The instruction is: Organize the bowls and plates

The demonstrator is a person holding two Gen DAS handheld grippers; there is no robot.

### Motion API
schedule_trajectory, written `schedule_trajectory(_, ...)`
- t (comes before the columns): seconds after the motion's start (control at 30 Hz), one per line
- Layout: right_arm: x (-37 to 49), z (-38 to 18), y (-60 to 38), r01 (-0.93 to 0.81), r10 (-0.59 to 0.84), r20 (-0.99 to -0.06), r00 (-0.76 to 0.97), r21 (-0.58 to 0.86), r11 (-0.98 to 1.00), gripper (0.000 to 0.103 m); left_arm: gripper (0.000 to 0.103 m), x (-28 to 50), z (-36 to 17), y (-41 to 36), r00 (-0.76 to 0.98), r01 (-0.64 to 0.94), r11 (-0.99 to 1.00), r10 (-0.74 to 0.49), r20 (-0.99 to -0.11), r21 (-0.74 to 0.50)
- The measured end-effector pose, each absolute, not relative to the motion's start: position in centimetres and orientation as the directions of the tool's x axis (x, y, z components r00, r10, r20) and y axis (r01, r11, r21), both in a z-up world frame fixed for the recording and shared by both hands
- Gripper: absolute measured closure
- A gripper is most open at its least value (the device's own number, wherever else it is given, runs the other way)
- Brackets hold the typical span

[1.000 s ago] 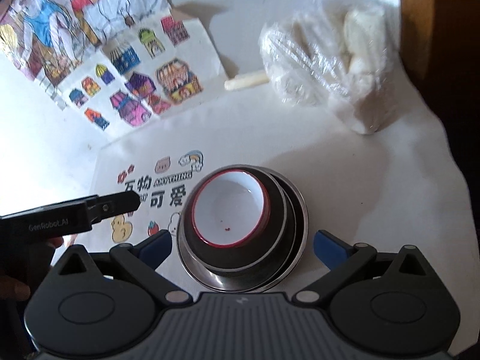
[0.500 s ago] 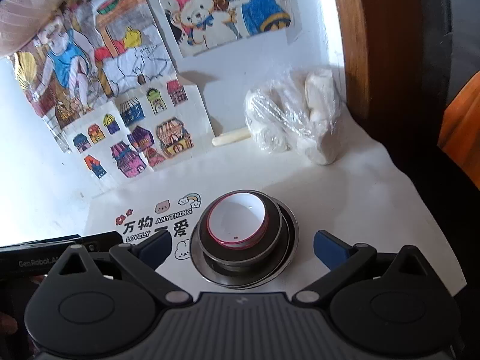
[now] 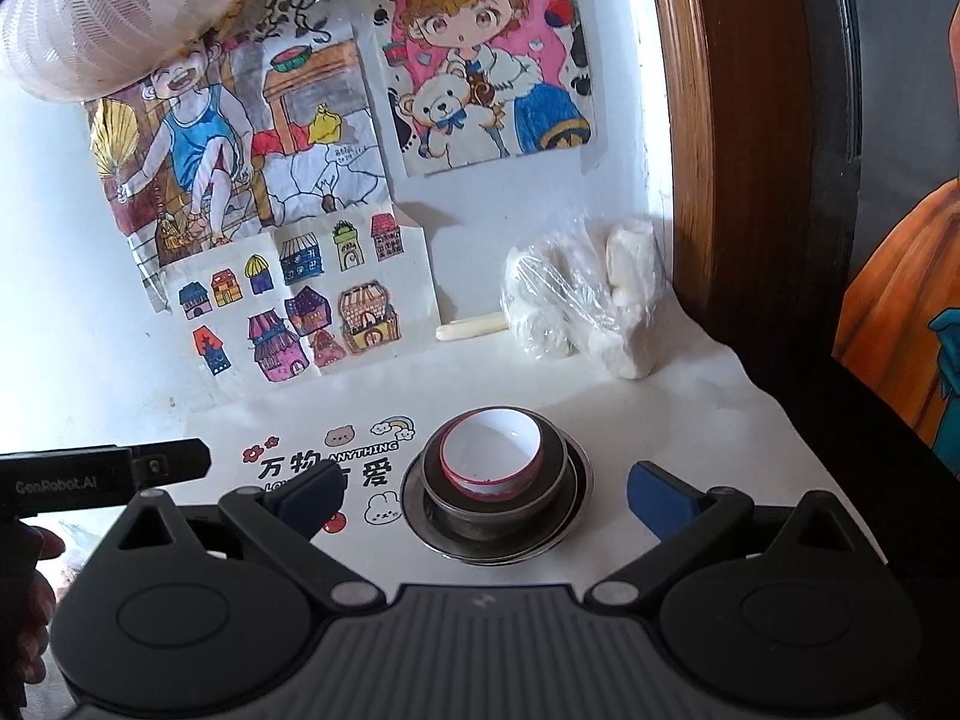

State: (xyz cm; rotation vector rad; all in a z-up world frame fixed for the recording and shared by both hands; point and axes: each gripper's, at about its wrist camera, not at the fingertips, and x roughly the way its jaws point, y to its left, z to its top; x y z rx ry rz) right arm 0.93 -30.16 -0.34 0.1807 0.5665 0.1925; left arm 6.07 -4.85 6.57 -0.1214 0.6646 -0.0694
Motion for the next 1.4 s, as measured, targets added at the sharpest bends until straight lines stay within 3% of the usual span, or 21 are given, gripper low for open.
schedule_trajectory(0.37, -1.7, -0.4, -30.3, -0.109, 0.173, -0.503, 0.846, 0.154, 0.982, 0.0, 0.001, 3.3, 5.3, -4.1, 0.808, 0.013, 0.991, -0.087, -0.583, -0.131)
schedule_trajectory(0.63, -2.7, -1.5, -30.9, -0.112, 0.149, -0.513, 0.846, 0.102, 0.988, 0.0, 0.001, 3.3, 3.6, -4.7, 0.788, -0.019, 0.994, -0.052, -0.614, -0.108)
schedule_trajectory(0.83, -2.9, -3.0, -31.6, -0.104, 0.14, -0.546, 0.826, 0.097, 0.99, 0.0, 0.001, 3.0, 2.5, -5.7, 0.781, 0.011, 0.995, -0.073, -0.62, -0.103)
schedule_trajectory(1.4, -3.0, -3.5, -31.7, -0.124, 0.166, -0.524, 0.835, 0.115, 0.986, 0.0, 0.001, 2.0, 2.3, -6.0, 0.789, 0.057, 0.993, -0.11, -0.605, -0.106)
